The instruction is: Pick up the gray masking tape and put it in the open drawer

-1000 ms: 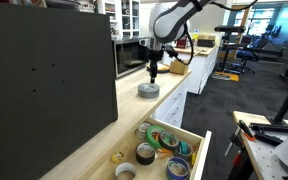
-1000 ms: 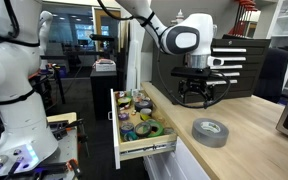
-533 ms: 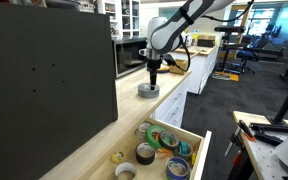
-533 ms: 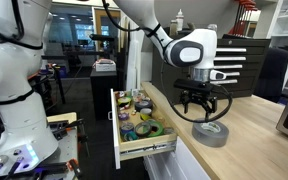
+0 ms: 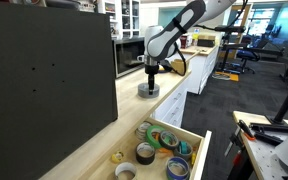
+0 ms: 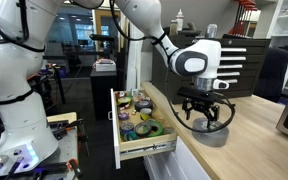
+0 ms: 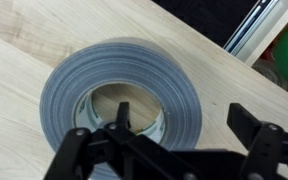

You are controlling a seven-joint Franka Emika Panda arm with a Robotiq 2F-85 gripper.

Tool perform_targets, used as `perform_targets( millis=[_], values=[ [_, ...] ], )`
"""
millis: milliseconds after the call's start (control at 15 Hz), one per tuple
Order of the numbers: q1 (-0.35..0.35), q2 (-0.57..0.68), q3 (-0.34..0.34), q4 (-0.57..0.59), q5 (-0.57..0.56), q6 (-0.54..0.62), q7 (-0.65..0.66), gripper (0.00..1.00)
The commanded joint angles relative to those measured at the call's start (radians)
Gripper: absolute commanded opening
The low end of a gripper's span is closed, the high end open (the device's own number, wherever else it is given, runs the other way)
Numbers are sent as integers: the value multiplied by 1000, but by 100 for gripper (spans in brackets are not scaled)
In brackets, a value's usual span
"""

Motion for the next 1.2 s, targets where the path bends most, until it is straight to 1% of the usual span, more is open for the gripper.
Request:
perform_targets(
  millis=[0,400,467,533,600,667,1067,1133],
  values=[
    [-38,37,34,33,-4,-1,-19,100],
    [-48,59,51,30,-3,4,-26,100],
    [-49,60,52,26,-4,17,-25,75],
    [-50,61,52,24,-6,23,-27,74],
    [-54,61,56,25,-2,22,-34,68],
    [-55,61,56,25,-1,23,-35,60],
    [-66,51,58,19,-1,28,-62,20],
    [-66,49,61,18,1,28,-74,16]
  ],
)
